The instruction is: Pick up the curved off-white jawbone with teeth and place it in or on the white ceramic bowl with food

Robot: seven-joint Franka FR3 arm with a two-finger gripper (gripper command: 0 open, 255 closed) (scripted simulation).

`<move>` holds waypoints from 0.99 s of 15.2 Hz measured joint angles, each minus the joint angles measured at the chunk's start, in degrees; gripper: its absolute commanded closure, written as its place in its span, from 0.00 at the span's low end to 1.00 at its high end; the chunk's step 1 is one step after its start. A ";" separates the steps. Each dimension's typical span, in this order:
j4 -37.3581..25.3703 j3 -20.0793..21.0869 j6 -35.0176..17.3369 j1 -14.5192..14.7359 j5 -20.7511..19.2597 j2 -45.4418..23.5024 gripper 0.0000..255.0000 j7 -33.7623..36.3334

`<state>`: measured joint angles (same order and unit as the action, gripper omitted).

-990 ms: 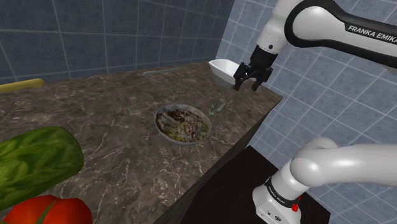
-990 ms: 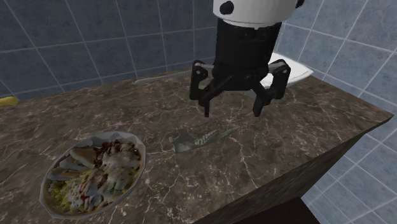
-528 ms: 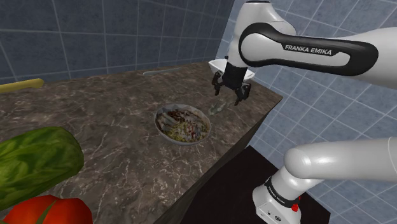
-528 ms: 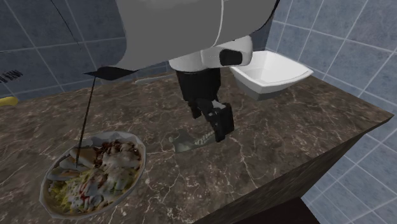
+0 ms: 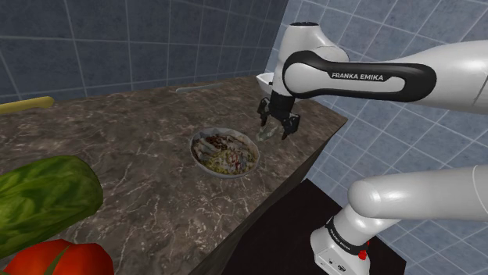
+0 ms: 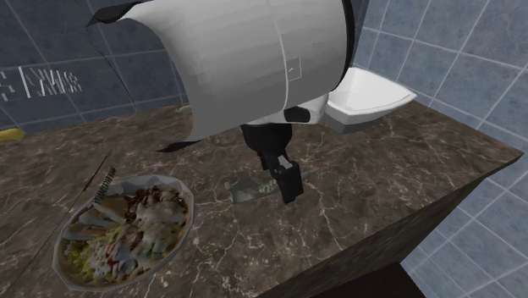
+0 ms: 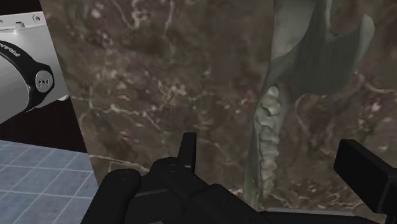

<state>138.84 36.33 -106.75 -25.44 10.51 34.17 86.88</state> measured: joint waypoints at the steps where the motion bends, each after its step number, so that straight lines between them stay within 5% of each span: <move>1: 0.16 0.10 -0.27 -0.03 0.01 -0.11 0.00 0.07; 6: 0.38 0.19 -0.59 -0.05 0.03 -0.19 0.00 0.11; 7: 0.38 0.19 -0.59 -0.05 0.03 -0.19 1.00 0.11; 15: 0.37 0.18 -0.60 -0.05 0.02 -0.19 1.00 0.11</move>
<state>139.22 36.52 -107.35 -25.49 10.53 33.98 86.99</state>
